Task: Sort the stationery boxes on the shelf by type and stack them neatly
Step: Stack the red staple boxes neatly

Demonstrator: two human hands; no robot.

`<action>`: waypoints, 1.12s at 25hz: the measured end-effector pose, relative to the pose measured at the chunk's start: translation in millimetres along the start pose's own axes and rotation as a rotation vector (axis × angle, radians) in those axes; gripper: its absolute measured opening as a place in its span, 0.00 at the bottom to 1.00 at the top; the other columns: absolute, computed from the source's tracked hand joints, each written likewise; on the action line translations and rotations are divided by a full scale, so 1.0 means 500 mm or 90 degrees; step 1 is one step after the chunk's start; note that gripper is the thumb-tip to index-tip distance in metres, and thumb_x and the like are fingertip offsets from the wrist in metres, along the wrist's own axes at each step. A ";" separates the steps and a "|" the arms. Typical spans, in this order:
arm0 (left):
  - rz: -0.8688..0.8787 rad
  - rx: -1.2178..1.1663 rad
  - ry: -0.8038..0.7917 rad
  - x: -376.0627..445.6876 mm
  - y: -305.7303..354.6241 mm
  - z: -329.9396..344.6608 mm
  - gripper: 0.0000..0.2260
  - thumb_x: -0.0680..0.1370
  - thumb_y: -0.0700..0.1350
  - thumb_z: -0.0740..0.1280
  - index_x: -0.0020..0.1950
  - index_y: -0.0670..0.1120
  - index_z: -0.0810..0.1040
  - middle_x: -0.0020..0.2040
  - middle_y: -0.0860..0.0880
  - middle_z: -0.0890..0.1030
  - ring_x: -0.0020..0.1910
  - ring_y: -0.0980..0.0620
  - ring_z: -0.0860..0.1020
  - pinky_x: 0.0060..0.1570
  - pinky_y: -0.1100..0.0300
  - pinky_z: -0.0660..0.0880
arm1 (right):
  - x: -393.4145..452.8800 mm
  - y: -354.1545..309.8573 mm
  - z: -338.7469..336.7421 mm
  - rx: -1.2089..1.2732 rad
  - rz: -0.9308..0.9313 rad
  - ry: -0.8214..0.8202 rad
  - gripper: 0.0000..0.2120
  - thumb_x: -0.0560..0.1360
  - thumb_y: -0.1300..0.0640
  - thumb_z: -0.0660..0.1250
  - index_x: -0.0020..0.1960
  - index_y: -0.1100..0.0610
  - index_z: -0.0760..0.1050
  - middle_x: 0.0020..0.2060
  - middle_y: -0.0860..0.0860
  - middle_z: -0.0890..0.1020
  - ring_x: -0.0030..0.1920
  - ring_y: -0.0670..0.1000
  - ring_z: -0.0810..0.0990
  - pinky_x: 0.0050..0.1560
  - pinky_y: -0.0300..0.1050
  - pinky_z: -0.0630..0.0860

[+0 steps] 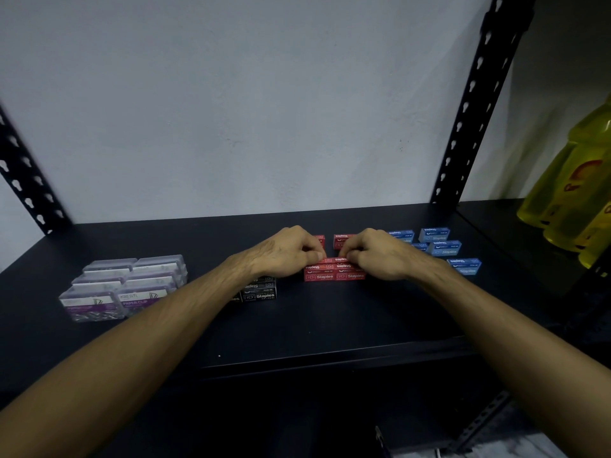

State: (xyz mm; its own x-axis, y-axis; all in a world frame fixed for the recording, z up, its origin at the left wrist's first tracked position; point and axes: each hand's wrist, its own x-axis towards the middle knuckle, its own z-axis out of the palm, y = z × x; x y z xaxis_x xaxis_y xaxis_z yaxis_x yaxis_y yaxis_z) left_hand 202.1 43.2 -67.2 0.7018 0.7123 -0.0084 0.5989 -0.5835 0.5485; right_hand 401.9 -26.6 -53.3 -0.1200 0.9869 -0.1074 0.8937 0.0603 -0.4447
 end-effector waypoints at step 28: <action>0.027 0.121 -0.020 -0.045 0.016 0.009 0.11 0.72 0.54 0.75 0.53 0.54 0.82 0.39 0.58 0.82 0.35 0.66 0.78 0.34 0.72 0.69 | -0.037 -0.005 0.017 -0.069 -0.084 -0.036 0.13 0.75 0.54 0.72 0.59 0.48 0.78 0.48 0.43 0.80 0.44 0.41 0.78 0.43 0.37 0.73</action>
State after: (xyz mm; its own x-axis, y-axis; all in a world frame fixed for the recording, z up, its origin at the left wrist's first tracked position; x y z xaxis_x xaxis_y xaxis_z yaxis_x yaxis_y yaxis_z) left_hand 192.8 20.7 -66.6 0.7379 0.6747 -0.0169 0.6286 -0.6779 0.3811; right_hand 398.2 -46.3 -57.9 -0.2611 0.9594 -0.1062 0.9093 0.2076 -0.3607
